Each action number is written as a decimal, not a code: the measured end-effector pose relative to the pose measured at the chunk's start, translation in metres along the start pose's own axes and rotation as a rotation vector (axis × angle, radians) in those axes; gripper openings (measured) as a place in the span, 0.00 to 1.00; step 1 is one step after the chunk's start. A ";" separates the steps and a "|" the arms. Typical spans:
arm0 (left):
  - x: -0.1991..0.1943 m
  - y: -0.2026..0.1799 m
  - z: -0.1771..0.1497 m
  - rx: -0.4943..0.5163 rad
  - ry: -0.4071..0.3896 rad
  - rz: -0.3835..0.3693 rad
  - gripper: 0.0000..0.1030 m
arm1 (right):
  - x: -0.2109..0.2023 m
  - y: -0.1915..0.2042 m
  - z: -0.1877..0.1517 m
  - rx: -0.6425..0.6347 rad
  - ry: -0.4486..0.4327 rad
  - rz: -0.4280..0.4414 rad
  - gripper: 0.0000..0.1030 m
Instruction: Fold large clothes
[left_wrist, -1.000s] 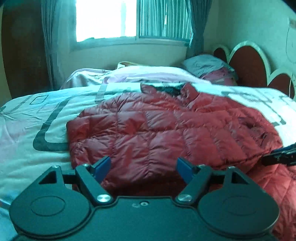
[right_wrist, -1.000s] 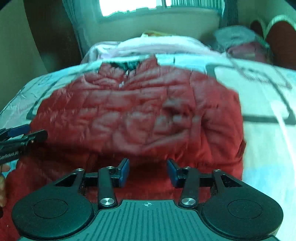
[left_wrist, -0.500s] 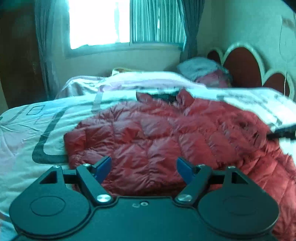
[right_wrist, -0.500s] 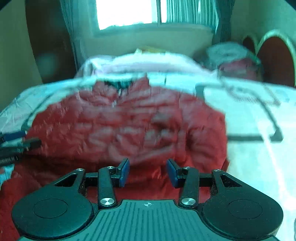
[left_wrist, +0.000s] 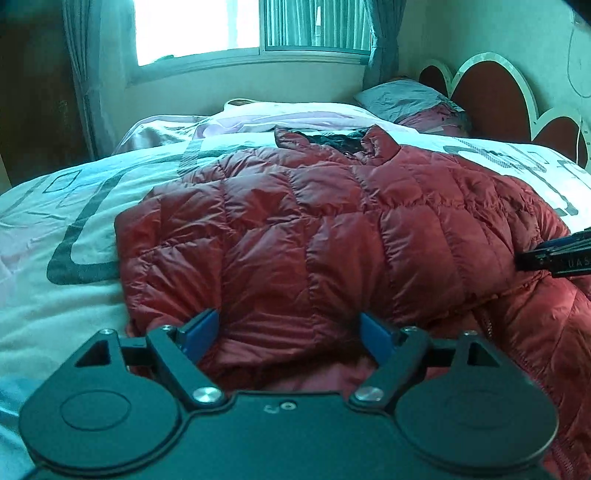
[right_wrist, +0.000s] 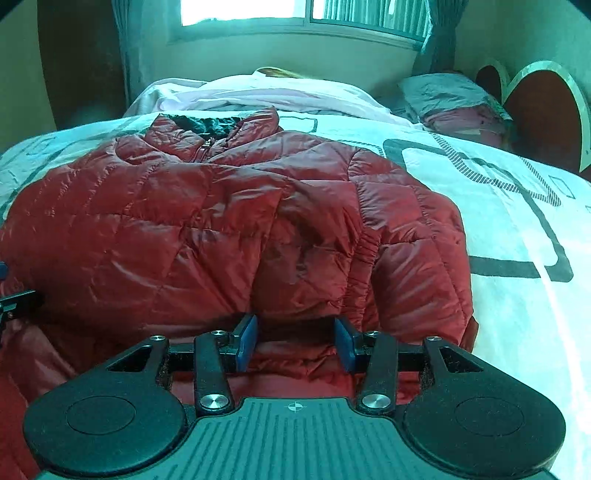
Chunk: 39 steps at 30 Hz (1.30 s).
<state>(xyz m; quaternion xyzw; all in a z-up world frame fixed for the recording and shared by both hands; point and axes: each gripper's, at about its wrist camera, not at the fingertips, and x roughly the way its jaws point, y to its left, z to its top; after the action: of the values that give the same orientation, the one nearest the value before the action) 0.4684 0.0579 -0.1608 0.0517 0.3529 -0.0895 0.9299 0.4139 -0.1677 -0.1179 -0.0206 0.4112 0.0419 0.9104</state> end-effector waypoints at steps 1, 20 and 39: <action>0.000 0.000 0.000 0.000 0.002 0.000 0.85 | 0.001 0.001 0.000 -0.004 0.002 -0.005 0.44; -0.082 0.006 -0.041 -0.015 0.002 0.106 0.95 | -0.087 -0.018 -0.050 0.100 -0.049 0.089 0.57; -0.212 0.014 -0.158 -0.224 0.082 0.103 0.73 | -0.216 -0.134 -0.198 0.330 0.030 0.203 0.72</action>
<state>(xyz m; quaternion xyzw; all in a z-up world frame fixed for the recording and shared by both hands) 0.2128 0.1242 -0.1374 -0.0309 0.3951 0.0003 0.9181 0.1364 -0.3284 -0.0861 0.1700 0.4258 0.0650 0.8863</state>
